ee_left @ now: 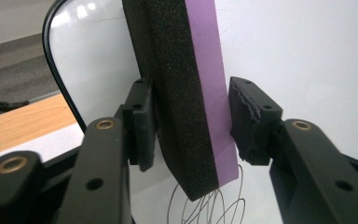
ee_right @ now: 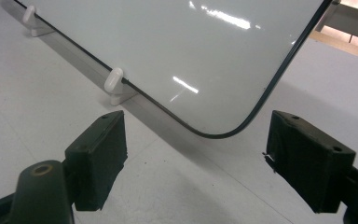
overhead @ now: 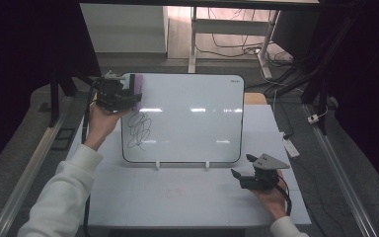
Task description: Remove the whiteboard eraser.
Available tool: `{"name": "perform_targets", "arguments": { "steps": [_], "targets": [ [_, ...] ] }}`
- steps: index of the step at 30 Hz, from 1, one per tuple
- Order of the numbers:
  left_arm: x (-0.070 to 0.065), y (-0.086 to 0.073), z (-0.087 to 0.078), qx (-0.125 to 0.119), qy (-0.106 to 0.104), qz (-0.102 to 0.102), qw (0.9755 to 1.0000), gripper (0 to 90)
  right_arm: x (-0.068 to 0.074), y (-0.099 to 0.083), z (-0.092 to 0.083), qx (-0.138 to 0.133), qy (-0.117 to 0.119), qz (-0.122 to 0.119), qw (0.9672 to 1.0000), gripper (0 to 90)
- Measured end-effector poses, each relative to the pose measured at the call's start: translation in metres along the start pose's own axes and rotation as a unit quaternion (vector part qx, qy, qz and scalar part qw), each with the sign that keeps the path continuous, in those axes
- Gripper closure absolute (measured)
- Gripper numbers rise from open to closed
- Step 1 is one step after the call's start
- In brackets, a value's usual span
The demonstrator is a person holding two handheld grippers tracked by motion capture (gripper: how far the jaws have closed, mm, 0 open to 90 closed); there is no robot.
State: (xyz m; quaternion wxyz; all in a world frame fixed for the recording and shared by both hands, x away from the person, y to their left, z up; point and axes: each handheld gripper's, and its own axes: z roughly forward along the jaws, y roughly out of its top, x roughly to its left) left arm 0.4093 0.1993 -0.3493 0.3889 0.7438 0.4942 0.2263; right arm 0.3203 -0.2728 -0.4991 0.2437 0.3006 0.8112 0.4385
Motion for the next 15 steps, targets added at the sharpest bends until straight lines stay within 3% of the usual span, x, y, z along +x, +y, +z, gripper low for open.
{"name": "perform_targets", "arguments": {
  "steps": [5, 15],
  "targets": [
    [-0.0005, 0.0001, -0.0015, 0.0, 0.004, -0.008, 1.0, 58.3, -0.0008, 0.0, -0.0004, -0.001, -0.001, 0.002, 1.0, 19.9],
    [-0.0022, -0.0089, -0.0079, 0.005, 0.024, 0.014, 0.9996, 60.8, -0.0002, 0.0012, -0.003, -0.01, -0.003, 0.001, 0.9999, 20.6]
  ]
}}
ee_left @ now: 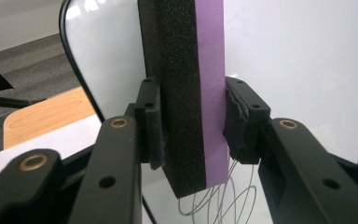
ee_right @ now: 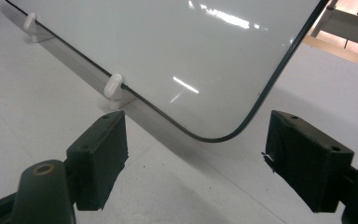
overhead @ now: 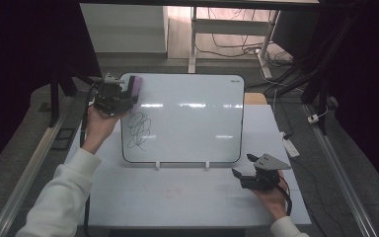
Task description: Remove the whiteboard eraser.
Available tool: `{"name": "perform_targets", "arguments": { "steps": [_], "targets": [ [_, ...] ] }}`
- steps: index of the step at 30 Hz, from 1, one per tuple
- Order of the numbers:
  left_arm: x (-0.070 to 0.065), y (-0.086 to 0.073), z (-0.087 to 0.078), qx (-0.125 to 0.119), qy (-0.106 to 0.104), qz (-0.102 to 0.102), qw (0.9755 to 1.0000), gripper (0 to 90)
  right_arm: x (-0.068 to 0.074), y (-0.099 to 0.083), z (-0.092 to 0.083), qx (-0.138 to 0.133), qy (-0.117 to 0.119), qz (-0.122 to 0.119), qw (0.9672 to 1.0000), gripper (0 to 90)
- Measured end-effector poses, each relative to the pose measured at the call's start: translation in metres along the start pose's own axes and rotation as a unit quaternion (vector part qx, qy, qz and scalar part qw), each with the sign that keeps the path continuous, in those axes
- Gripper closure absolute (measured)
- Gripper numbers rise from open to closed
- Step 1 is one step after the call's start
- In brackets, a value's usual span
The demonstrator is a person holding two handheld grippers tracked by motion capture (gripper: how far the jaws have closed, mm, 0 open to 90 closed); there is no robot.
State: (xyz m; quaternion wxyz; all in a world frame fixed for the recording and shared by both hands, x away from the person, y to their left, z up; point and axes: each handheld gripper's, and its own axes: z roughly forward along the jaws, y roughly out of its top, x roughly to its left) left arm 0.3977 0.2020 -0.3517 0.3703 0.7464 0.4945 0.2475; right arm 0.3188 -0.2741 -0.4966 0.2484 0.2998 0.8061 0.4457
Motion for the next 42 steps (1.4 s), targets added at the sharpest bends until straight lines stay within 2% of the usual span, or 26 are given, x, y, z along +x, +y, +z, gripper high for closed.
{"name": "perform_targets", "arguments": {
  "steps": [6, 9, 13, 15, 17, 18, 21, 28, 30, 31, 34, 42],
  "targets": [
    [0.001, -0.008, -0.003, -0.005, 0.005, 0.009, 0.9999, 61.2, 0.001, 0.0, 0.001, 0.002, 0.001, -0.003, 1.0, 20.6],
    [0.001, -0.008, -0.014, -0.027, -0.015, 0.003, 0.9995, 61.4, 0.001, 0.0, 0.001, 0.001, 0.0, -0.002, 1.0, 20.6],
    [-0.004, -0.013, -0.028, -0.035, -0.033, 0.016, 0.9987, 61.5, 0.002, 0.001, 0.001, 0.001, 0.002, -0.002, 1.0, 20.7],
    [-0.008, -0.02, -0.034, -0.04, -0.056, 0.018, 0.9974, 61.5, 0.003, 0.001, 0.002, 0.0, 0.002, -0.003, 1.0, 20.7],
    [-0.01, -0.022, -0.036, -0.042, -0.06, 0.02, 0.9971, 61.5, 0.004, 0.002, 0.002, 0.0, 0.003, -0.004, 1.0, 20.7],
    [-0.013, -0.027, -0.037, -0.043, -0.075, 0.025, 0.996, 61.4, 0.004, 0.002, 0.002, 0.001, 0.004, -0.003, 1.0, 20.7],
    [-0.016, -0.033, -0.038, -0.043, -0.084, 0.029, 0.9952, 61.4, 0.005, 0.003, 0.003, -0.002, 0.007, -0.003, 1.0, 20.7],
    [-0.032, -0.057, -0.031, -0.036, -0.121, 0.053, 0.9905, 61.4, 0.01, 0.008, 0.004, -0.01, 0.019, 0.006, 0.9998, 20.8],
    [-0.039, -0.066, -0.026, -0.029, -0.139, 0.065, 0.9878, 61.4, 0.011, 0.01, 0.004, -0.014, 0.021, 0.008, 0.9996, 20.8],
    [-0.039, -0.066, -0.026, -0.029, -0.139, 0.065, 0.9878, 61.4, 0.012, 0.011, 0.004, -0.018, 0.023, 0.011, 0.9995, 20.7],
    [-0.044, -0.075, -0.021, -0.023, -0.155, 0.072, 0.9849, 61.4, 0.016, 0.012, 0.004, -0.025, 0.022, 0.009, 0.9994, 20.9],
    [-0.054, -0.089, -0.011, -0.005, -0.187, 0.092, 0.9779, 61.3, 0.02, 0.015, 0.006, -0.028, 0.042, 0.011, 0.9986, 22.1]
  ]
}}
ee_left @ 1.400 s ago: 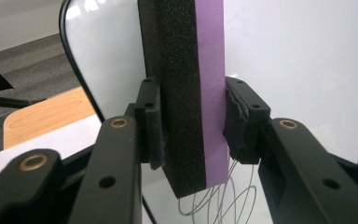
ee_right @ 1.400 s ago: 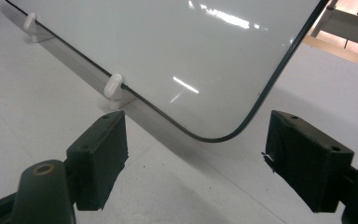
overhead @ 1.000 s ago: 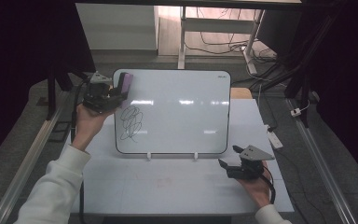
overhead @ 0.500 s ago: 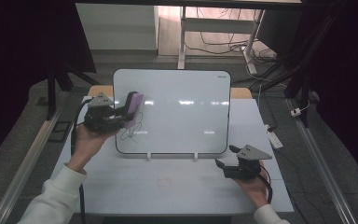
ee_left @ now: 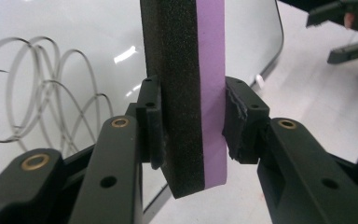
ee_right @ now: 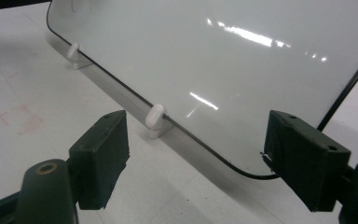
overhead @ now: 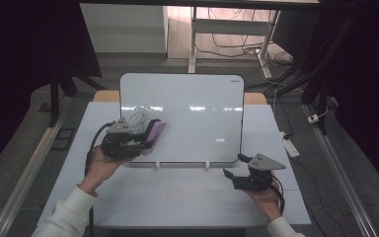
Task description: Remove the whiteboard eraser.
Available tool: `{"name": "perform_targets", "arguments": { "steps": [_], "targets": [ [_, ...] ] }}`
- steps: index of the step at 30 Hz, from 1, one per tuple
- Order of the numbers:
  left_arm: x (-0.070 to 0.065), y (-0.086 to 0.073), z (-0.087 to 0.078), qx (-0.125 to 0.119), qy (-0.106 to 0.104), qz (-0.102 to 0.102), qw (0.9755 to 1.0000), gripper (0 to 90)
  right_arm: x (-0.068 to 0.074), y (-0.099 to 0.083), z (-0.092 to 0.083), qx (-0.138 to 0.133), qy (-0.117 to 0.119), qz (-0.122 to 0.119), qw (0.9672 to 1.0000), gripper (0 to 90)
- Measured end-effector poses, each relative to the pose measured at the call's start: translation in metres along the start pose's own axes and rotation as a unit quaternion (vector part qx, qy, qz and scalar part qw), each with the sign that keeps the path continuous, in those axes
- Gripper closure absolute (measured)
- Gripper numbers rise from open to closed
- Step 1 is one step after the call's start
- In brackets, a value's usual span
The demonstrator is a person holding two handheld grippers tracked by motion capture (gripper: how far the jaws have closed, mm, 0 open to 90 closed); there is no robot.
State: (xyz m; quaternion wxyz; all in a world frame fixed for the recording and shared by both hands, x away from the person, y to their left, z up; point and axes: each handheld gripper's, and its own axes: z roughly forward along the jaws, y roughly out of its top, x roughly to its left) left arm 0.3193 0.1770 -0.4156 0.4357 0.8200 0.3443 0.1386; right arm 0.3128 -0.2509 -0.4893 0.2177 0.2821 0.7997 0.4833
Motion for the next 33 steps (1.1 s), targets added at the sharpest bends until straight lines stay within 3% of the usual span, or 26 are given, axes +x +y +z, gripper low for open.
{"name": "perform_targets", "arguments": {
  "steps": [6, 12, 17, 26, 29, 30, 31, 33],
  "targets": [
    [-0.005, -0.006, 0.007, 0.017, -0.03, 0.016, 0.9993, 61.3, 0.001, 0.002, -0.001, 0.001, 0.018, -0.002, 0.9998, 24.0],
    [-0.012, -0.012, 0.017, 0.045, -0.061, 0.043, 0.9962, 61.2, 0.005, 0.01, -0.002, -0.001, 0.034, -0.012, 0.9994, 24.6],
    [-0.02, -0.012, 0.026, 0.067, -0.088, 0.07, 0.9914, 61.2, 0.011, 0.023, 0.002, 0.002, 0.066, -0.028, 0.9974, 24.7],
    [-0.038, -0.011, 0.042, 0.098, -0.112, 0.108, 0.983, 61.2, 0.022, 0.04, 0.013, 0.015, 0.109, -0.058, 0.9922, 25.1],
    [-0.046, -0.013, 0.048, 0.11, -0.121, 0.121, 0.9791, 61.2, 0.026, 0.046, 0.019, 0.02, 0.124, -0.071, 0.9895, 25.1],
    [-0.048, -0.013, 0.05, 0.115, -0.127, 0.125, 0.9773, 61.1, 0.029, 0.05, 0.023, 0.025, 0.135, -0.081, 0.9872, 25.1],
    [-0.051, -0.014, 0.052, 0.118, -0.131, 0.128, 0.976, 61.1, 0.029, 0.05, 0.023, 0.025, 0.135, -0.081, 0.9872, 25.1],
    [-0.055, -0.015, 0.056, 0.129, -0.138, 0.14, 0.972, 61.1, 0.034, 0.055, 0.029, 0.033, 0.157, -0.098, 0.9822, 25.4]
  ]
}}
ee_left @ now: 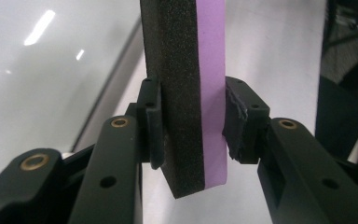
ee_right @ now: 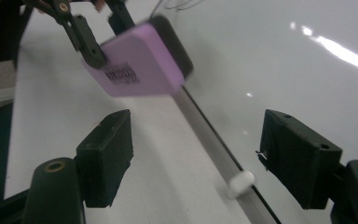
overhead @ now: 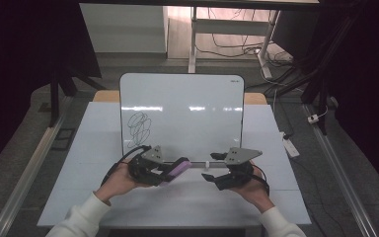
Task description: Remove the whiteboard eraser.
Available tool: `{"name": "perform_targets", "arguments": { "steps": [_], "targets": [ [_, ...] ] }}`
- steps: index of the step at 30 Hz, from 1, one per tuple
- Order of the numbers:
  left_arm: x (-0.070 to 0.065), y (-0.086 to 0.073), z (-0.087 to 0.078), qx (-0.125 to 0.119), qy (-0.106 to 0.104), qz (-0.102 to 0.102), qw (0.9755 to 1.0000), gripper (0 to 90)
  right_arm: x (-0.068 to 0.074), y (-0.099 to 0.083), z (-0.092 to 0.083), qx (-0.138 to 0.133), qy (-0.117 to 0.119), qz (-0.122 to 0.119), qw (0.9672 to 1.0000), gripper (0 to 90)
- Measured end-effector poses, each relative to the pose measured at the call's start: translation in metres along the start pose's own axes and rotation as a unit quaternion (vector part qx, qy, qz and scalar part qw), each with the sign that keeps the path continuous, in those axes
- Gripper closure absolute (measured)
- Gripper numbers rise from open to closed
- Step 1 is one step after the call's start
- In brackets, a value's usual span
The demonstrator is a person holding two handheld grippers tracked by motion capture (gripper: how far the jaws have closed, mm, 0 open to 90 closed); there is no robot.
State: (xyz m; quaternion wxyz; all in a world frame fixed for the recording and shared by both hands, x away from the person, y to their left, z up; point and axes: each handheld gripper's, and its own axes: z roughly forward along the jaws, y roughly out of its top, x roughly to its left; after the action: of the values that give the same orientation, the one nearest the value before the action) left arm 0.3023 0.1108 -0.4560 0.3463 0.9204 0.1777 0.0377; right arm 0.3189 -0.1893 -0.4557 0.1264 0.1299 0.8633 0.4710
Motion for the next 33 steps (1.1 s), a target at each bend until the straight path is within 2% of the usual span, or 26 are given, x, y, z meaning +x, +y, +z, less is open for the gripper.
{"name": "perform_targets", "arguments": {
  "steps": [1, 5, 6, 8, 10, 11, 14, 17, 18, 19, 20, 22, 26, 30, 33],
  "targets": [
    [-0.001, 0.0, 0.002, 0.003, -0.005, 0.004, 1.0, 61.1, 0.0, 0.0, 0.0, 0.0, 0.0, 0.0, 1.0, 25.4],
    [-0.006, 0.002, 0.008, 0.015, -0.028, 0.019, 0.9993, 61.1, 0.003, 0.006, 0.009, 0.011, 0.031, -0.022, 0.9992, 26.3],
    [-0.007, 0.003, 0.01, 0.019, -0.035, 0.024, 0.9989, 61.1, 0.005, 0.007, 0.014, 0.02, 0.047, -0.036, 0.9981, 27.5],
    [-0.009, 0.003, 0.012, 0.023, -0.049, 0.036, 0.9979, 61.1, 0.008, 0.008, 0.017, 0.027, 0.059, -0.045, 0.9968, 28.7],
    [-0.01, 0.003, 0.012, 0.024, -0.052, 0.038, 0.9976, 61.1, 0.009, 0.008, 0.019, 0.031, 0.065, -0.05, 0.9962, 29.6],
    [-0.01, 0.003, 0.013, 0.025, -0.056, 0.042, 0.9973, 61.0, 0.013, 0.009, 0.023, 0.035, 0.074, -0.063, 0.9947, 32.6],
    [-0.011, 0.004, 0.014, 0.025, -0.068, 0.052, 0.996, 61.0, 0.015, 0.009, 0.025, 0.04, 0.082, -0.07, 0.9934, 35.8],
    [-0.013, 0.004, 0.014, 0.026, -0.077, 0.062, 0.9948, 61.0, 0.019, 0.009, 0.028, 0.043, 0.097, -0.084, 0.9908, 43.4],
    [-0.013, 0.005, 0.015, 0.027, -0.078, 0.063, 0.9946, 61.0, 0.019, 0.009, 0.028, 0.043, 0.098, -0.089, 0.9902, 45.0],
    [-0.013, 0.005, 0.015, 0.028, -0.079, 0.064, 0.9945, 61.0, 0.02, 0.009, 0.028, 0.042, 0.111, -0.092, 0.9886, 49.9],
    [-0.013, 0.005, 0.015, 0.027, -0.08, 0.064, 0.9944, 61.0, 0.02, 0.009, 0.028, 0.042, 0.111, -0.092, 0.9886, 49.9],
    [-0.013, 0.005, 0.016, 0.028, -0.085, 0.065, 0.9938, 60.9, 0.022, 0.009, 0.029, 0.045, 0.121, -0.103, 0.9863, 53.7],
    [-0.013, 0.004, 0.017, 0.032, -0.088, 0.068, 0.9932, 60.8, 0.024, 0.009, 0.03, 0.048, 0.125, -0.111, 0.9848, 57.0],
    [-0.011, 0.004, 0.015, 0.021, -0.087, 0.067, 0.9937, 60.4, 0.024, 0.009, 0.027, 0.036, 0.117, -0.113, 0.986, 60.0],
    [-0.011, 0.003, 0.011, 0.004, -0.056, 0.064, 0.9964, 58.2, 0.023, 0.009, 0.026, 0.029, 0.115, -0.108, 0.987, 62.6]
  ]
}}
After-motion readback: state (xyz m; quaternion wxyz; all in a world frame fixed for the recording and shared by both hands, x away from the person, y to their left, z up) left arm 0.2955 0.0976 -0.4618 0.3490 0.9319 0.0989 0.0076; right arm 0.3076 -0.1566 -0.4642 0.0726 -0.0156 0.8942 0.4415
